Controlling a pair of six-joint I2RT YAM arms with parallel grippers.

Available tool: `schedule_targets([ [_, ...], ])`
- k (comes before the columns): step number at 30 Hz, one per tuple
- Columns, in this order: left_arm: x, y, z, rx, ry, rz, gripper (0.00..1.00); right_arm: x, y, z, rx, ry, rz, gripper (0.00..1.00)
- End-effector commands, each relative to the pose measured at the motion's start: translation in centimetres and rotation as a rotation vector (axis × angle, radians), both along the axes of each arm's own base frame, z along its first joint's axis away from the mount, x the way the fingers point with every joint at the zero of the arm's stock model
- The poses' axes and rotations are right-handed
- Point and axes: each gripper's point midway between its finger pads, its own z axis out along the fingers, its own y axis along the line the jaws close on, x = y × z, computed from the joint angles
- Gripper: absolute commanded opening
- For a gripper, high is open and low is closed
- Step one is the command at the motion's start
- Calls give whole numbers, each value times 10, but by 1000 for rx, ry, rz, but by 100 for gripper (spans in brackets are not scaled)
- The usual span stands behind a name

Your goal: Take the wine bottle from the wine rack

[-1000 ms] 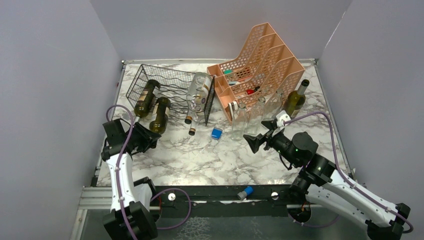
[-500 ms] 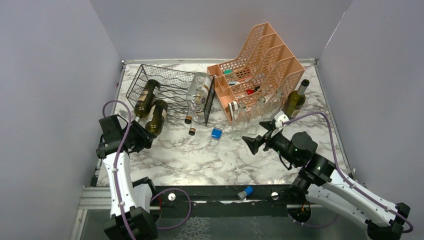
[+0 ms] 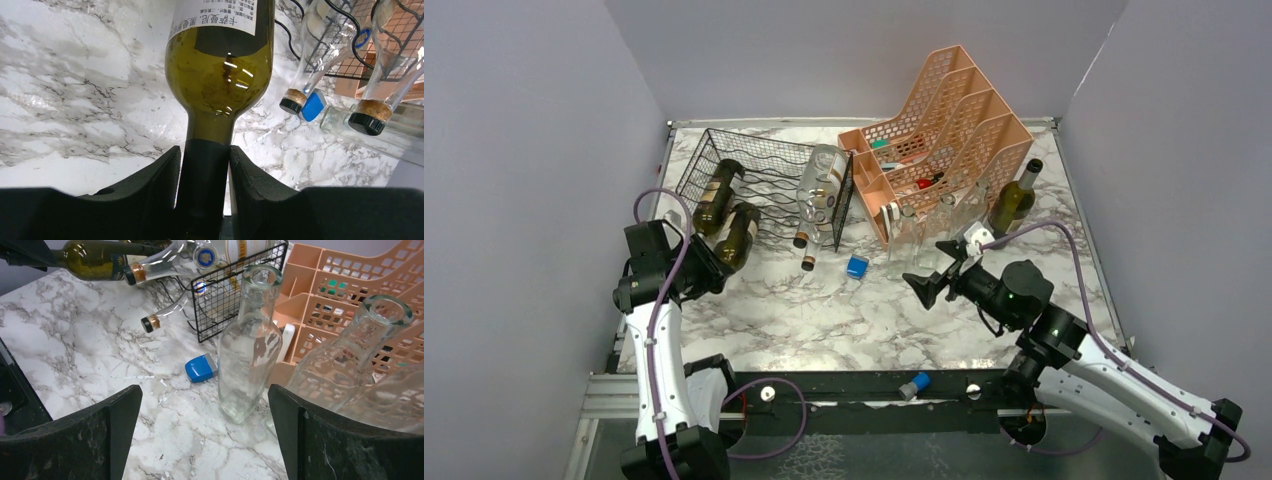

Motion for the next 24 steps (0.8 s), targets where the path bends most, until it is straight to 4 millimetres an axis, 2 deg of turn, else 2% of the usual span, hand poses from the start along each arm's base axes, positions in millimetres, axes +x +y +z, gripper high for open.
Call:
schedule_targets([
  [1, -8, 27, 14, 168, 24, 85, 0, 1, 13, 22, 16, -82, 67, 100],
  [5, -8, 40, 34, 265, -24, 115, 0, 1, 20, 31, 11, -134, 104, 100],
  [9, -8, 35, 37, 279, -45, 87, 0, 1, 28, 44, 8, -182, 141, 100],
  [13, -8, 31, 43, 307, -76, 65, 0, -6, 46, 58, 1, -211, 249, 100],
  [17, -5, 24, 46, 300, -118, 28, 0, -21, 78, 74, -7, -250, 403, 100],
  [20, -1, 15, 55, 282, -159, -25, 0, -42, 109, 84, -51, -327, 501, 100],
  [23, 3, 9, 68, 289, -194, -73, 0, -59, 144, 86, -119, -433, 561, 100],
  [24, 3, 9, 73, 297, -206, -83, 0, -59, 155, 85, -138, -448, 572, 100],
])
